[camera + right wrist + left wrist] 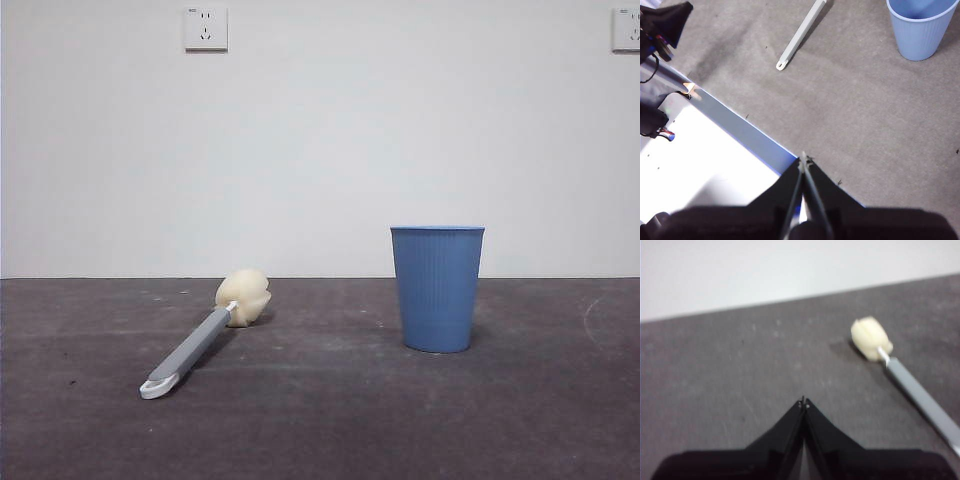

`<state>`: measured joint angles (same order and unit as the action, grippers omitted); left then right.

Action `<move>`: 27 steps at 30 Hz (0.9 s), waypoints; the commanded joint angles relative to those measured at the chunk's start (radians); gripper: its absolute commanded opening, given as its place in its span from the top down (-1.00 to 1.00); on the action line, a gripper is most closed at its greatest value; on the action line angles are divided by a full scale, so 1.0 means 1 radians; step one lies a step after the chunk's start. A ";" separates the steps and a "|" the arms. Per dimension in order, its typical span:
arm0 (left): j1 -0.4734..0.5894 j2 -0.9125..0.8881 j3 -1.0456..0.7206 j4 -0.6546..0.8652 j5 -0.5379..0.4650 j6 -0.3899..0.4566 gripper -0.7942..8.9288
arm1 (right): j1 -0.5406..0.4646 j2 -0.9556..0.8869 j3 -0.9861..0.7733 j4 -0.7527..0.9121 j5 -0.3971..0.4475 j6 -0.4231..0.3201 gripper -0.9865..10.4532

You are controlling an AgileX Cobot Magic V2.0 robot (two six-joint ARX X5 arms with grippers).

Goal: Pick up the cup brush,pick up the cup,insert the brush into the cup,clean the cup,put the cup brush back,put the cup back to the fixed position on the table

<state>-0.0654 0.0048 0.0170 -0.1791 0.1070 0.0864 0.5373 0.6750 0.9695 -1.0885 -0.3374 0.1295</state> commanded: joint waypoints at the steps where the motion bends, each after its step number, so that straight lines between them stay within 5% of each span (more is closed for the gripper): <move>1: 0.002 -0.002 -0.014 0.007 0.007 -0.059 0.84 | 0.001 -0.001 -0.001 0.003 0.003 -0.007 0.82; 23: 0.002 -0.002 -0.014 0.006 -0.001 -0.061 0.84 | 0.000 -0.006 -0.001 0.003 0.008 -0.007 0.82; 27: 0.002 -0.002 -0.014 0.006 -0.001 -0.061 0.84 | -0.019 -0.058 -0.002 0.036 0.121 -0.105 0.82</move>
<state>-0.0654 0.0048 0.0170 -0.1780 0.1074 0.0322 0.5247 0.6350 0.9695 -1.0691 -0.2420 0.0830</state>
